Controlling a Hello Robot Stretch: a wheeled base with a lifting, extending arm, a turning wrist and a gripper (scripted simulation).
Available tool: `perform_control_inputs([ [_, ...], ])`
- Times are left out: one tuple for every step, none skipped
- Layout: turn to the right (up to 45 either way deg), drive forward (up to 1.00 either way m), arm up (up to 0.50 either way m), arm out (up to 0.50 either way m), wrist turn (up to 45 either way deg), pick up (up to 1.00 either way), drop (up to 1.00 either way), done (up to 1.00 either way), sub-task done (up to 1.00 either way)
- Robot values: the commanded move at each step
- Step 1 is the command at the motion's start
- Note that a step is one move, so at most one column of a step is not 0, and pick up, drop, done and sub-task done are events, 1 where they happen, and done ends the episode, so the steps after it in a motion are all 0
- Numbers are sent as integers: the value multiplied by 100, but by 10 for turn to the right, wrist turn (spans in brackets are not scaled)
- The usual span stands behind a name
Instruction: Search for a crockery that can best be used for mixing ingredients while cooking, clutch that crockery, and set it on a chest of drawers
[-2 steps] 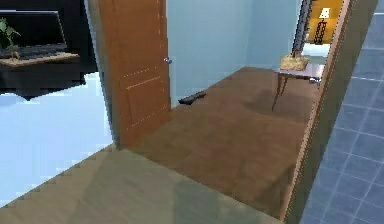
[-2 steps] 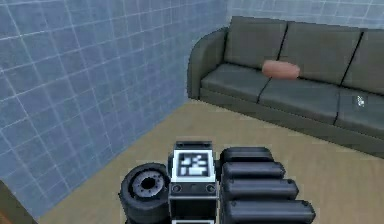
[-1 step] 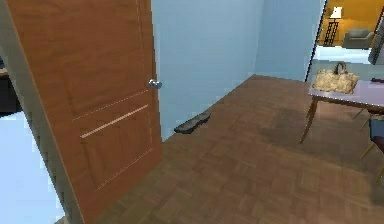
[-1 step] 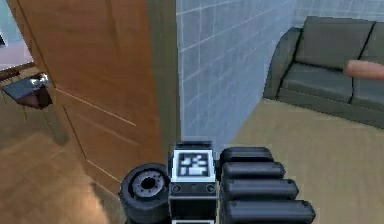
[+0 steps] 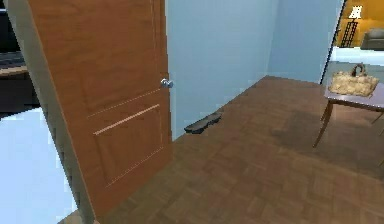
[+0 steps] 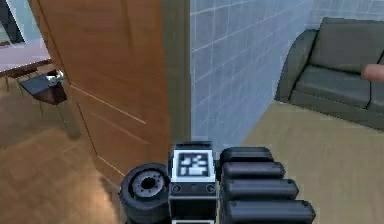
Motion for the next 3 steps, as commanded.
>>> perform_control_inputs([
  [0,15,0,0,0,0,0,0,0],
  [300,0,0,0,0,0,0,0,0],
  [0,20,0,0,0,0,0,0,0],
])
